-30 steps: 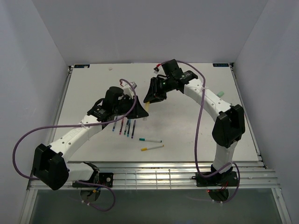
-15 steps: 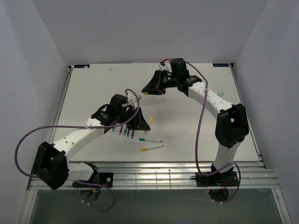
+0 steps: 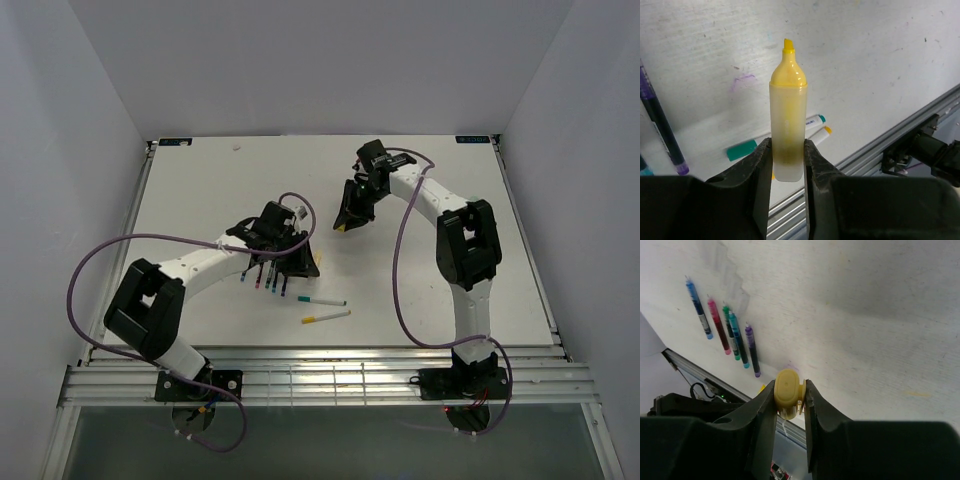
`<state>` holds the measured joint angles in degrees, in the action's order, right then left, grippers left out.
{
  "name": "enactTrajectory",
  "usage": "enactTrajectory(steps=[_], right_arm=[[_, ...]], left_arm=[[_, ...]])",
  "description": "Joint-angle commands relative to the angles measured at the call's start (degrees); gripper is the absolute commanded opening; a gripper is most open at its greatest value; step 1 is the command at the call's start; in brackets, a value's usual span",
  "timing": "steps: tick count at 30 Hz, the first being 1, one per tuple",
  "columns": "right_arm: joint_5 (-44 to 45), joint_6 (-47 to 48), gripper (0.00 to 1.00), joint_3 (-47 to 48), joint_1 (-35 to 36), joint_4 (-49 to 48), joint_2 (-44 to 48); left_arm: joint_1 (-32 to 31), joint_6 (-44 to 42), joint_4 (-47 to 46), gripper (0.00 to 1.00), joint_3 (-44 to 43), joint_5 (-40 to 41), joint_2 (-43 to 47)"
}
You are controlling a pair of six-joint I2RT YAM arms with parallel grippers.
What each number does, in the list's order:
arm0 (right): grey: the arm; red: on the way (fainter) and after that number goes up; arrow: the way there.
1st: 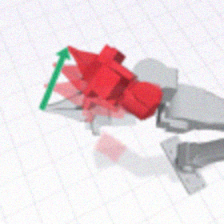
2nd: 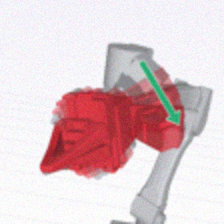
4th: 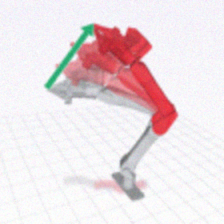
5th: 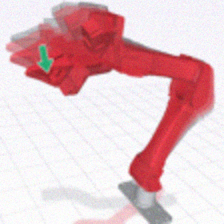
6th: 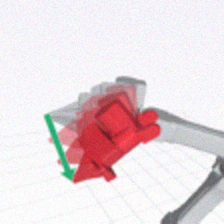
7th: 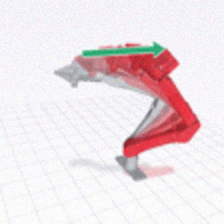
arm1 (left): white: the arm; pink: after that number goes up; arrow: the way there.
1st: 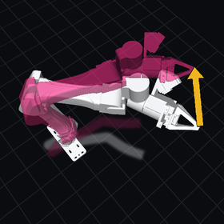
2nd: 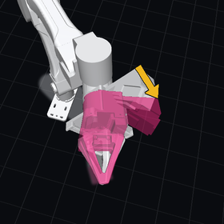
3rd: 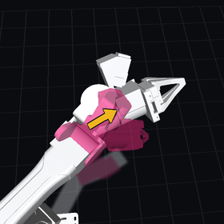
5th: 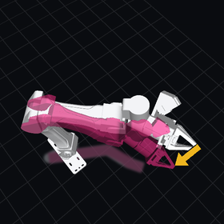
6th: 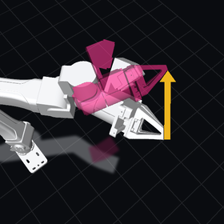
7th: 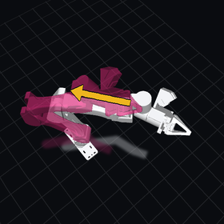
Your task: Open the pen caps
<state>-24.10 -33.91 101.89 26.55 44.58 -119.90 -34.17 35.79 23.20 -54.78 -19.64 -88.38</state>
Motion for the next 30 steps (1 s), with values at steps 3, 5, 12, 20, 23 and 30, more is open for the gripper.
enactTrajectory(steps=[3, 5, 12, 20, 23, 30], right_arm=[[0.63, 2.80, 0.08, 2.44, 0.35, 2.97, -0.25], [0.28, 2.97, 0.09, 3.05, 0.44, 2.36, -1.56], [-1.21, 3.50, 0.13, 4.29, 0.61, 1.84, -6.57], [-3.23, 2.36, 0.15, 5.25, 1.93, -0.28, -10.44], [-4.29, 2.36, 0.17, 5.69, 2.28, -0.63, -11.85], [-2.89, 1.92, 0.24, 4.11, 2.72, -1.68, -12.91]], left_arm=[[-1.33, -0.02, -3.51, 0.00, -2.08, 5.05, -3.11], [-1.86, 0.51, -4.39, 0.00, -2.17, 5.57, -4.96], [-2.65, 1.12, -4.83, 0.03, -4.10, 7.69, -11.11], [-2.83, 2.27, -5.01, 0.11, -4.81, 6.98, -13.57], [-2.83, 2.35, -4.30, 0.18, -4.98, 7.25, -14.28], [-2.83, 3.06, -3.69, 0.32, -4.02, 7.33, -15.16]])
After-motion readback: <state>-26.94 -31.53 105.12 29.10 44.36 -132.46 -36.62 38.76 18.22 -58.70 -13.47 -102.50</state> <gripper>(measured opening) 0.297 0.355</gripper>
